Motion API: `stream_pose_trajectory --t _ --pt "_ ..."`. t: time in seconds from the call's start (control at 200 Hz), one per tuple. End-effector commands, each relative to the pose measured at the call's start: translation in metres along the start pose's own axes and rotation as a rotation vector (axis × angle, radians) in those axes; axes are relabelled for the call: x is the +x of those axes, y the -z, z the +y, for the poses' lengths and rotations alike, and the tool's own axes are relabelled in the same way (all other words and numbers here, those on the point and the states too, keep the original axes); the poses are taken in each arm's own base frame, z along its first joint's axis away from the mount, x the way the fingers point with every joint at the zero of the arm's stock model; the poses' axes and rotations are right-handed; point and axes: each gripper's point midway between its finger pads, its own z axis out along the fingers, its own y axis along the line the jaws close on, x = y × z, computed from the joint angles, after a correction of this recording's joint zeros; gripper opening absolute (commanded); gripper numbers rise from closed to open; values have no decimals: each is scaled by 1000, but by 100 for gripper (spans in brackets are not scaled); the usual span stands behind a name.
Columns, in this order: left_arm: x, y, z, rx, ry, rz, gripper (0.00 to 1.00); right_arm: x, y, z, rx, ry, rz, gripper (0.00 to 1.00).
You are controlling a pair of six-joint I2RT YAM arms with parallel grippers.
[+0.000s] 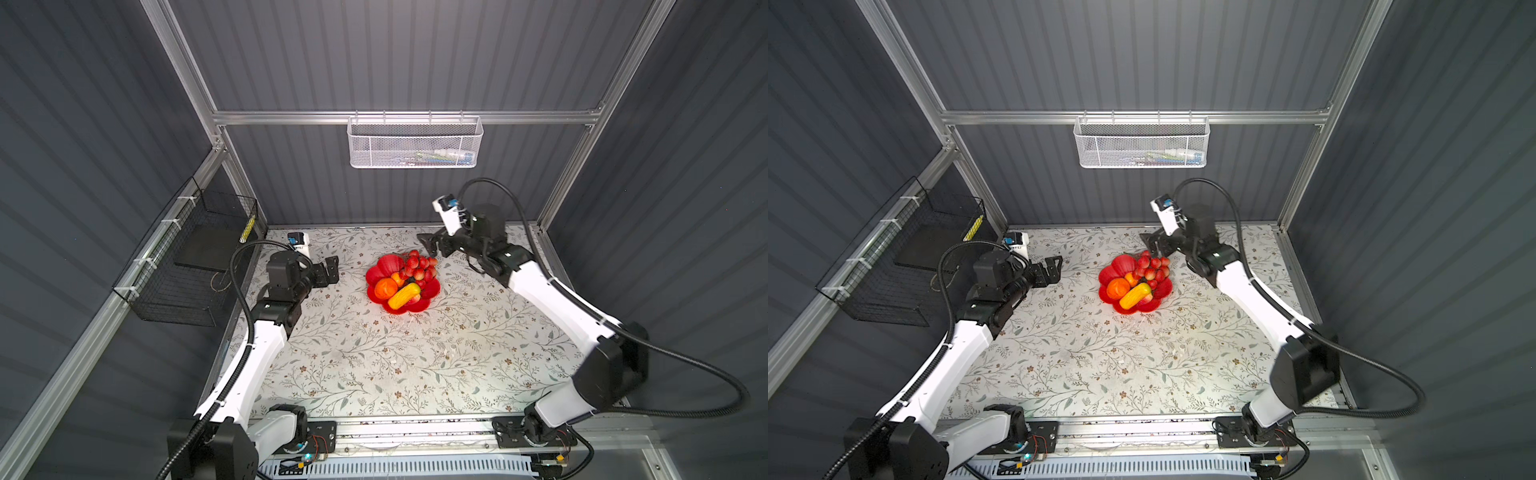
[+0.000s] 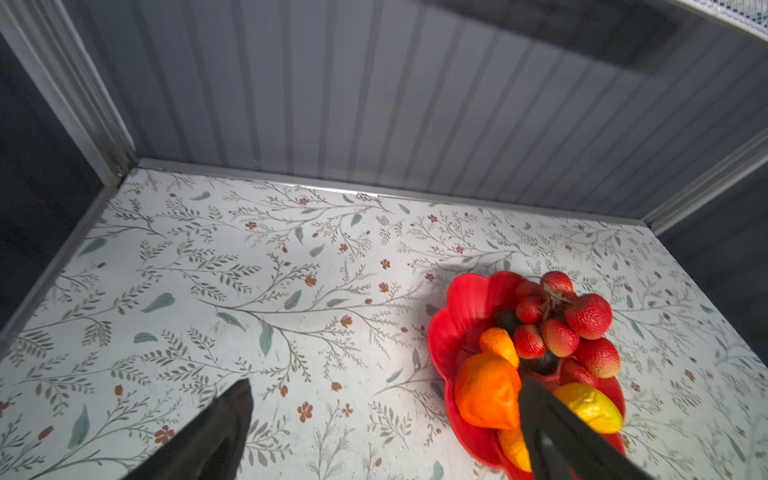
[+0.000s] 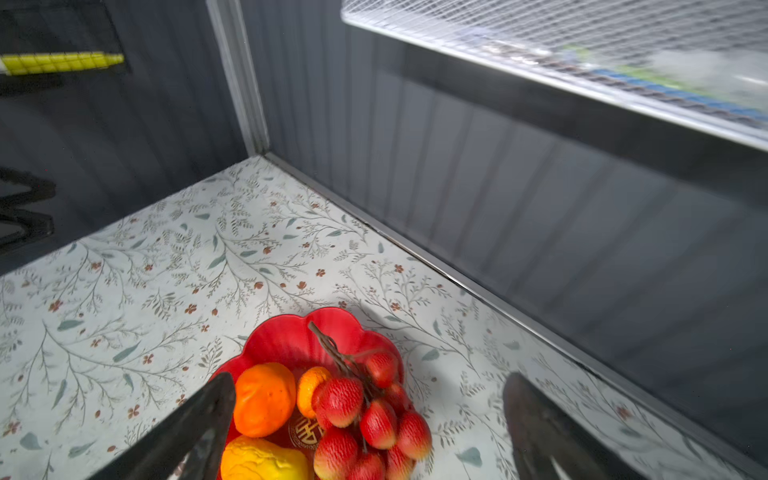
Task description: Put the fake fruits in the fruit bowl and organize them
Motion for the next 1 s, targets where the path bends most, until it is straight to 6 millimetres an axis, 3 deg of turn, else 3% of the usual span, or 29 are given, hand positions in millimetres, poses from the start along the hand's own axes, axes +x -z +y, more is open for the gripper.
stream_pose_trajectory --t 0.0,0.115,0.18,0.26,0.335,0.45,0.495,0.65,0.825,0.995 --pt "1 -2 32 -143 17 -142 100 22 43 -48 214 -182 -107 99" --pt "33 -2 64 -291 -89 -192 100 85 110 -100 502 -276 -118 99" --pt "49 -3 78 -362 -162 -173 100 121 139 -121 643 -268 -110 99" --pt "65 -12 88 -404 -219 -135 100 157 163 -140 768 -265 -100 99" --pt "81 -27 93 -407 -237 -96 100 180 174 -155 836 -274 -121 99" --pt "109 -53 94 -366 -250 -36 100 217 170 -176 873 -313 -86 99" --pt "119 -62 94 -353 -242 -19 100 234 160 -177 849 -323 -74 99" --pt "143 -83 98 -330 -236 -44 100 261 129 -175 754 -307 -61 99" --pt "148 -90 107 -370 -219 -15 100 263 132 -184 821 -314 -68 99" --pt "149 -89 110 -381 -212 -3 100 262 126 -177 780 -292 -55 99"
